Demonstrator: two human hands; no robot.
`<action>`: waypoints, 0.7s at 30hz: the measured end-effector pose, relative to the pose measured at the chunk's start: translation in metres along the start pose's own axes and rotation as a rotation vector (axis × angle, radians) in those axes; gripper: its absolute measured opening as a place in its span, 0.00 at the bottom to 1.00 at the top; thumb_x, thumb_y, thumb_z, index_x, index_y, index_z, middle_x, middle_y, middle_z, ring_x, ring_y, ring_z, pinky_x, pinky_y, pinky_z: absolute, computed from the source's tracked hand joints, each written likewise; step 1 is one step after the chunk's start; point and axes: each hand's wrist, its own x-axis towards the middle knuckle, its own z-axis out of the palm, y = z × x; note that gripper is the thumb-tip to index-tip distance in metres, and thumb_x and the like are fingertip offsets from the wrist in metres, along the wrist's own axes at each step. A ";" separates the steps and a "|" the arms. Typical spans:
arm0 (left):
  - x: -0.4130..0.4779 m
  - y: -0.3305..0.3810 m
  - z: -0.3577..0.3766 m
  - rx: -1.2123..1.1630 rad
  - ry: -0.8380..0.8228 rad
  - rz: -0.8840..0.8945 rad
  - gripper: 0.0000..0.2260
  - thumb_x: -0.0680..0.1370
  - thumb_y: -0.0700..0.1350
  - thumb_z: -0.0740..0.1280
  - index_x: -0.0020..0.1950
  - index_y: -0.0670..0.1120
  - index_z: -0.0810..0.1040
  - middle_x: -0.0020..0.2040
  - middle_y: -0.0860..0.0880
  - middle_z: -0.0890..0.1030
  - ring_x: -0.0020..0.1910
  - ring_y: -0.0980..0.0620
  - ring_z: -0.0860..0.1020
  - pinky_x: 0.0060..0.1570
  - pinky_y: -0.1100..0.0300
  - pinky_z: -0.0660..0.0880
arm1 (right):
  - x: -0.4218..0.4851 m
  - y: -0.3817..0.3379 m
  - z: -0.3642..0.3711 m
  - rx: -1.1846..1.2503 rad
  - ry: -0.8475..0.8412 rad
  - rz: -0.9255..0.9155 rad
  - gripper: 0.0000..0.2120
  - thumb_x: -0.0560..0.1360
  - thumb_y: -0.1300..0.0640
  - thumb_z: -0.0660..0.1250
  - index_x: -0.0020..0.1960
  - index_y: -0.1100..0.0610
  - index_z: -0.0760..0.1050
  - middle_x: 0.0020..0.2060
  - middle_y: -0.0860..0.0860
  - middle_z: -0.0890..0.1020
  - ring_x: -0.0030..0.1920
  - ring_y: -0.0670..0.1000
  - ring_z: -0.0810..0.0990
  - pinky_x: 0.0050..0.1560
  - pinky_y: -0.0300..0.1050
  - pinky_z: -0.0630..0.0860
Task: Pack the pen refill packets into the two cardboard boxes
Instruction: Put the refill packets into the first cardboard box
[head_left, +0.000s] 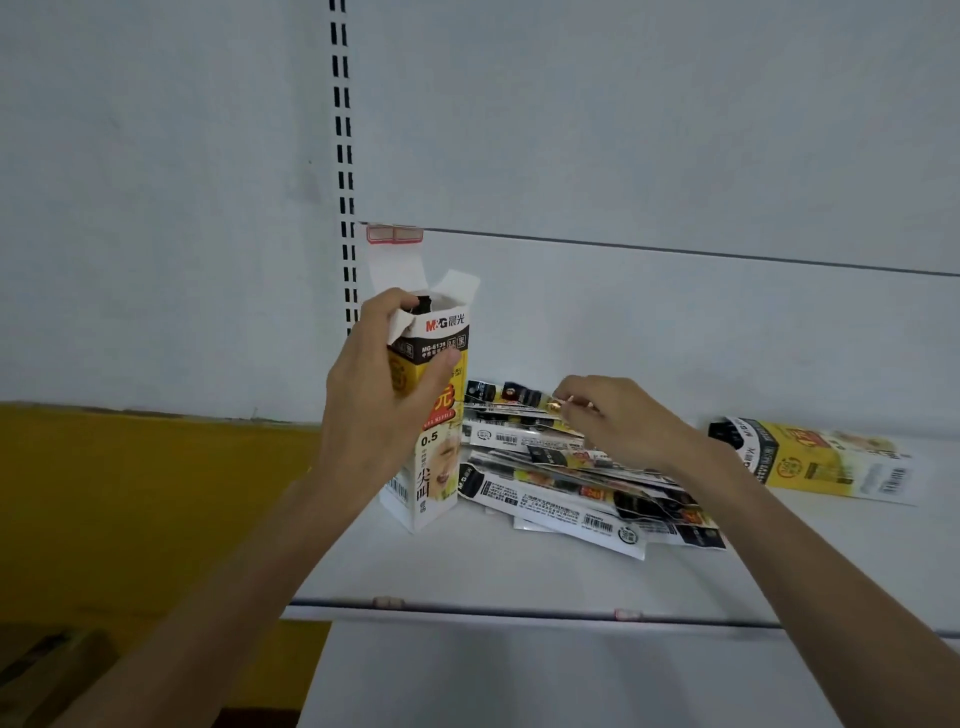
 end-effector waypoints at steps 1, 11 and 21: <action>0.000 0.001 0.000 -0.014 -0.008 -0.010 0.16 0.74 0.49 0.67 0.56 0.59 0.62 0.47 0.58 0.77 0.43 0.61 0.78 0.35 0.76 0.72 | -0.001 0.000 -0.001 0.005 -0.023 0.005 0.14 0.80 0.54 0.57 0.61 0.57 0.72 0.48 0.54 0.77 0.42 0.51 0.75 0.43 0.44 0.69; 0.001 0.000 0.003 -0.032 -0.037 -0.020 0.17 0.75 0.49 0.66 0.55 0.61 0.60 0.45 0.61 0.76 0.40 0.62 0.78 0.34 0.74 0.72 | 0.005 0.007 0.003 -0.086 -0.247 0.076 0.09 0.74 0.57 0.67 0.46 0.63 0.79 0.36 0.53 0.77 0.36 0.50 0.72 0.34 0.41 0.64; 0.016 -0.001 -0.014 0.002 -0.131 -0.001 0.21 0.70 0.50 0.71 0.56 0.62 0.64 0.43 0.68 0.71 0.40 0.79 0.71 0.33 0.81 0.68 | 0.035 -0.015 -0.023 0.080 0.446 -0.275 0.14 0.80 0.63 0.54 0.37 0.55 0.65 0.28 0.51 0.71 0.29 0.55 0.68 0.30 0.40 0.61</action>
